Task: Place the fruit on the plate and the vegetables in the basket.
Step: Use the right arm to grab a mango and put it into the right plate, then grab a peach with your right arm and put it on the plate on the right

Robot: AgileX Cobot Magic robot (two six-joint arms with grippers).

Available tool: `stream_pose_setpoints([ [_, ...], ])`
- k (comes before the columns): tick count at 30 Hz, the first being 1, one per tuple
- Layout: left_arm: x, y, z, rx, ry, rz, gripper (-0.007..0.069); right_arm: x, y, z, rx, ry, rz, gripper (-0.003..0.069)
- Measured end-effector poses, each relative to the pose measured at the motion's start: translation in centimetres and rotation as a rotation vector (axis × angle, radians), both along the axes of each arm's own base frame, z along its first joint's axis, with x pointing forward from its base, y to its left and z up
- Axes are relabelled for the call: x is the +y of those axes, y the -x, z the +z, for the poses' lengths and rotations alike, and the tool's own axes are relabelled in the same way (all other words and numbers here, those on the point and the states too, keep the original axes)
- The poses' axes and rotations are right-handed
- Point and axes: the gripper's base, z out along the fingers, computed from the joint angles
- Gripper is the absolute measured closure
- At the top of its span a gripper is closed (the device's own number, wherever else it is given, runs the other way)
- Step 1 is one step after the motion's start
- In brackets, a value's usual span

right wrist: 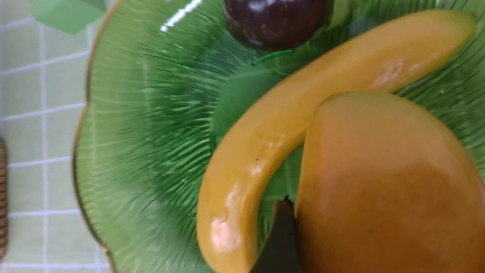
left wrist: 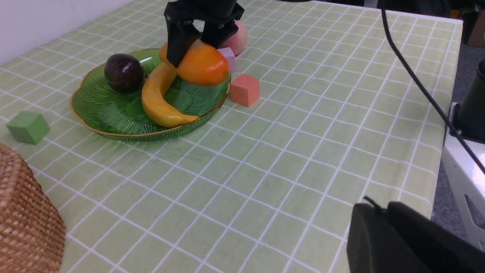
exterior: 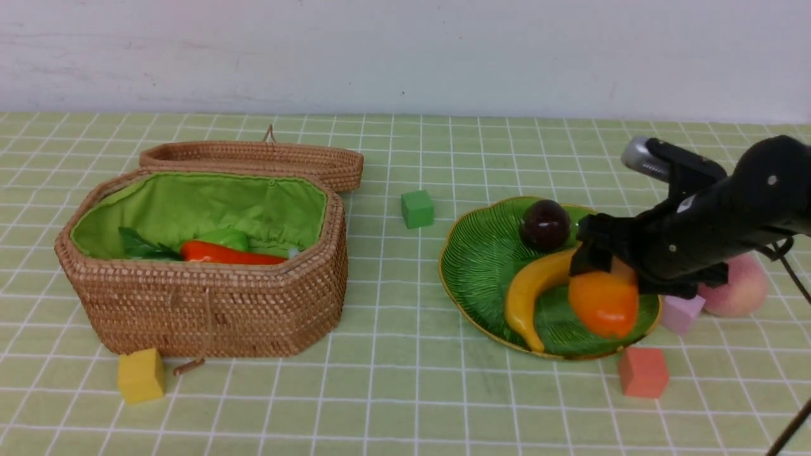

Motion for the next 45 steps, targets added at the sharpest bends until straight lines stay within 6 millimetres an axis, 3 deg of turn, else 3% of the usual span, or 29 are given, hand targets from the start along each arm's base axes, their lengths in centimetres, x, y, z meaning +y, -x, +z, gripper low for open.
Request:
stream_pose_setpoints([
  [3, 0.0, 0.0, 0.0, 0.0, 0.0, 0.0, 0.0585, 0.0, -0.2, 0.1, -0.01, 0.0, -0.002, -0.0001],
  [8, 0.0, 0.0, 0.0, 0.0, 0.0, 0.001, 0.0585, 0.0, -0.5, 1.2, -0.042, 0.003, 0.006, -0.0011],
  [15, 0.0, -0.1, 0.1, -0.008, 0.006, 0.012, 0.0585, -0.3, 0.0, 4.0, -0.047, 0.108, 0.097, 0.0067],
  [17, 0.1, -0.2, 0.1, -0.015, 0.01, 0.023, 0.0585, -0.8, 0.5, 6.2, -0.025, 0.203, 0.156, 0.0123],
  [18, 0.1, -0.2, 0.1, -0.015, 0.01, 0.023, 0.0585, -0.9, 0.7, 6.3, -0.012, 0.212, 0.162, 0.0132],
  [22, 0.3, -0.7, 0.5, -0.048, 0.041, 0.079, 0.0585, -2.3, 1.4, 9.3, 0.042, 0.342, 0.155, 0.0208],
  [23, 0.6, -1.1, 0.9, -0.074, 0.071, 0.131, 0.0585, -3.8, 1.4, 10.3, 0.067, 0.375, 0.084, 0.0226],
  [24, 0.6, -1.1, 0.9, -0.078, 0.074, 0.137, 0.0585, -3.8, 1.4, 10.3, 0.067, 0.375, 0.084, 0.0226],
  [25, 0.8, -1.4, 1.3, -0.101, 0.099, 0.18, 0.0585, -5.2, 1.3, 10.7, 0.082, 0.38, 0.024, 0.0228],
  [28, 1.3, -1.9, 1.8, -0.145, 0.143, 0.256, 0.0585, -8.2, 0.9, 10.2, 0.126, 0.363, -0.08, 0.0193],
  [29, 1.3, -1.9, 1.8, -0.145, 0.143, 0.256, 0.0585, -8.4, 0.9, 10.1, 0.129, 0.362, -0.084, 0.0189],
  [31, 1.5, -2.2, 2.1, -0.166, 0.162, 0.291, 0.0585, -10.0, 0.1, 8.4, 0.182, 0.333, -0.119, 0.0117],
  [37, 1.6, -2.2, 2.1, -0.171, 0.168, 0.299, 0.0585, -11.0, -1.6, 5.1, 0.245, 0.3, -0.13, -0.0001],
  [45, 1.6, -2.2, 2.1, -0.173, 0.165, 0.298, 0.0573, -11.3, -2.8, 3.3, 0.238, 0.285, -0.138, 0.0041],
])
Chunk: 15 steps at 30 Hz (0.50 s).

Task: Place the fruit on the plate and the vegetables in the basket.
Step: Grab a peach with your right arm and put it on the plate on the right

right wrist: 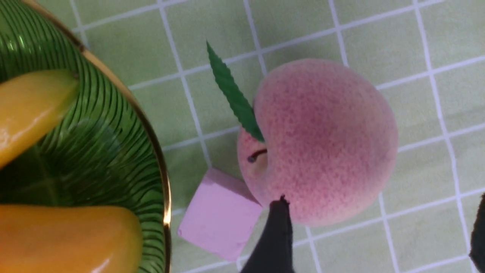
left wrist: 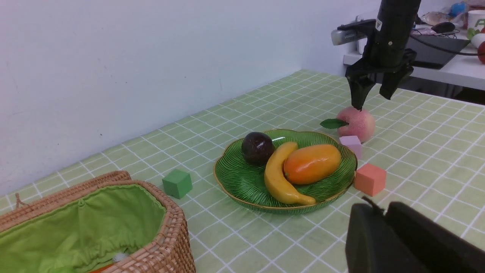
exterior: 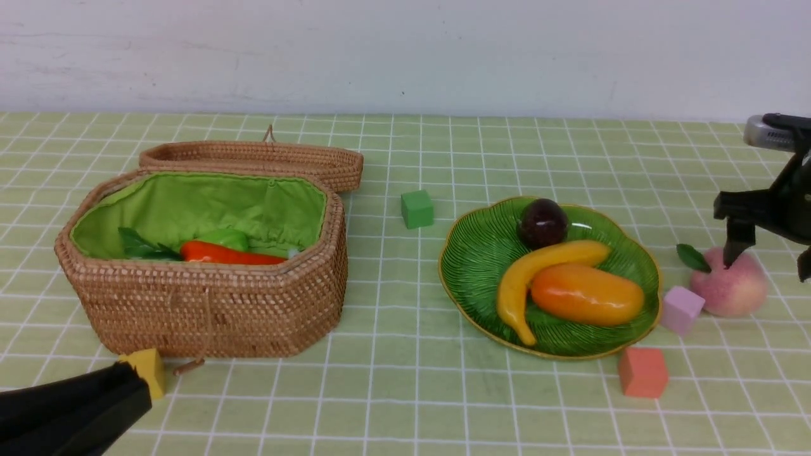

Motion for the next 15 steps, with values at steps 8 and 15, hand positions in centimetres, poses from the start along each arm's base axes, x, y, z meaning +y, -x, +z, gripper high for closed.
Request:
stream_pose_setpoints([
  [8, -0.1, 0.1, -0.1, 0.007, -0.005, -0.011, 0.0568, -0.5, -1.1, -1.7, -0.017, -0.008, -0.013, 0.0081],
  [15, -0.1, 0.1, -0.1, 0.011, -0.007, -0.017, 0.0568, -1.5, -2.3, -3.0, -0.058, -0.102, -0.055, 0.0081],
])
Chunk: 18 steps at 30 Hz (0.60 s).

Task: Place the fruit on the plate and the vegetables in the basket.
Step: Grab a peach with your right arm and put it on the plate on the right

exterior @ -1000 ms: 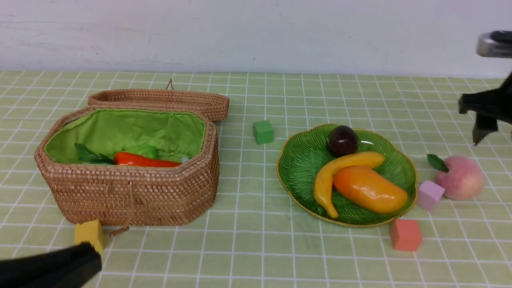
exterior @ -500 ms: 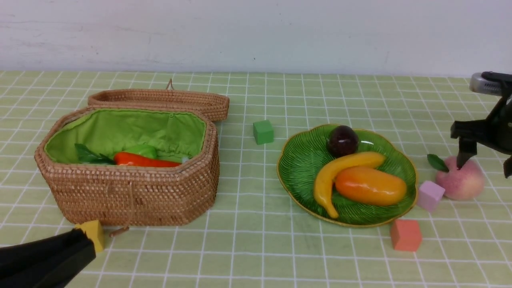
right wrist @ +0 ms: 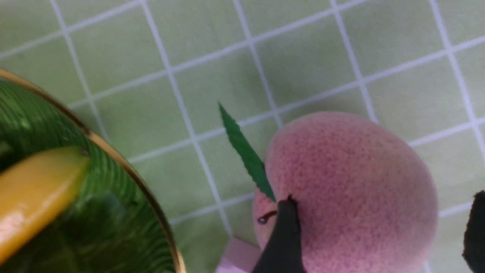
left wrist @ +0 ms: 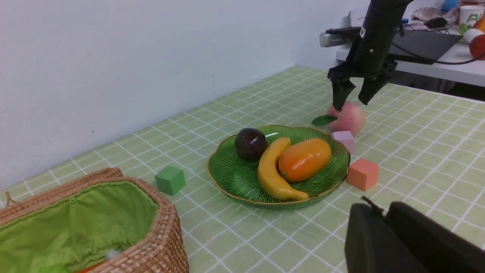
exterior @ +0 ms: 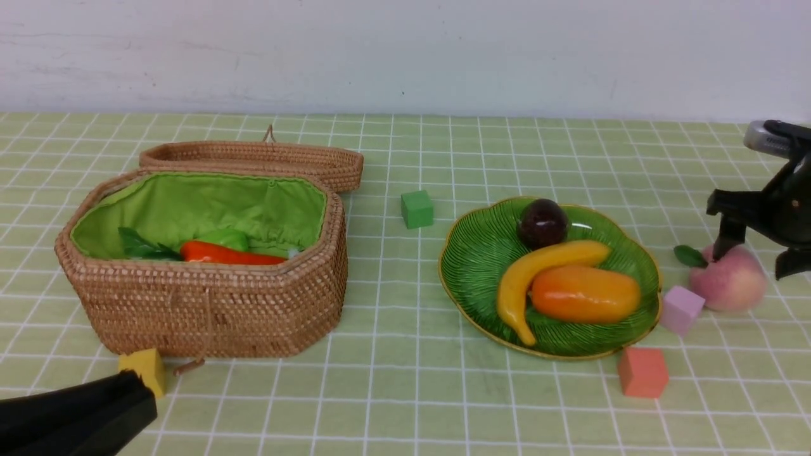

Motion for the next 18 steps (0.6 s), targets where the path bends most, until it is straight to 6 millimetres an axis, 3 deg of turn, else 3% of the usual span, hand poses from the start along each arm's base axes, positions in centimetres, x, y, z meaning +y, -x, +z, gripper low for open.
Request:
stream_pose_setpoints([
  [18, -0.09, 0.08, -0.09, 0.009, -0.006, -0.014, 0.0565, -0.06, -0.55, -0.93, 0.008, -0.007, 0.094, 0.0055],
])
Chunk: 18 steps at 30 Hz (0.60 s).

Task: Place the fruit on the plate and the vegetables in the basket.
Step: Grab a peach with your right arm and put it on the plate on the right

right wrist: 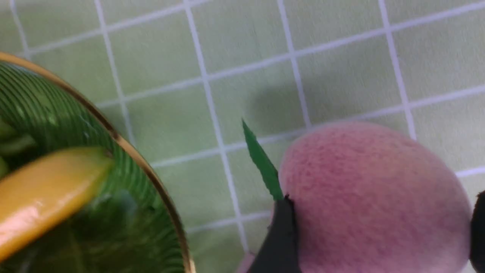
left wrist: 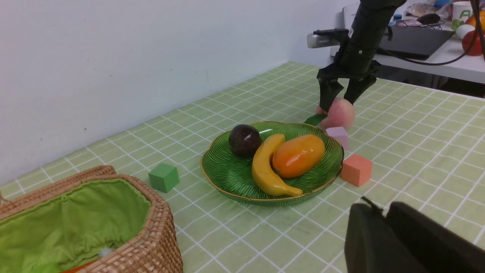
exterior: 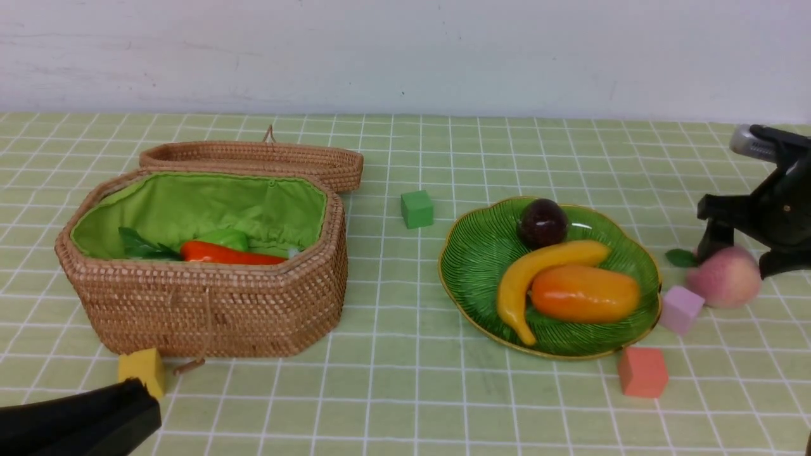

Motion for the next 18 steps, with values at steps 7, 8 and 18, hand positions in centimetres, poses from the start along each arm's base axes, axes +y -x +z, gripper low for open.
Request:
stream_pose_setpoints([
  [7, 0.0, 0.0, 0.0, 0.001, 0.0, -0.001, 0.0565, 0.1, -0.4, 1.0, 0.055, -0.005, 0.025, 0.0031],
  [8, 0.0, 0.0, 0.0, 0.001, 0.0, -0.001, 0.0565, 0.1, -0.4, 1.0, 0.055, -0.005, 0.025, 0.0031],
  [18, 0.0, 0.0, 0.0, 0.001, -0.001, -0.002, 0.0565, 0.4, -1.1, -0.6, 0.091, -0.026, 0.027, 0.005],
])
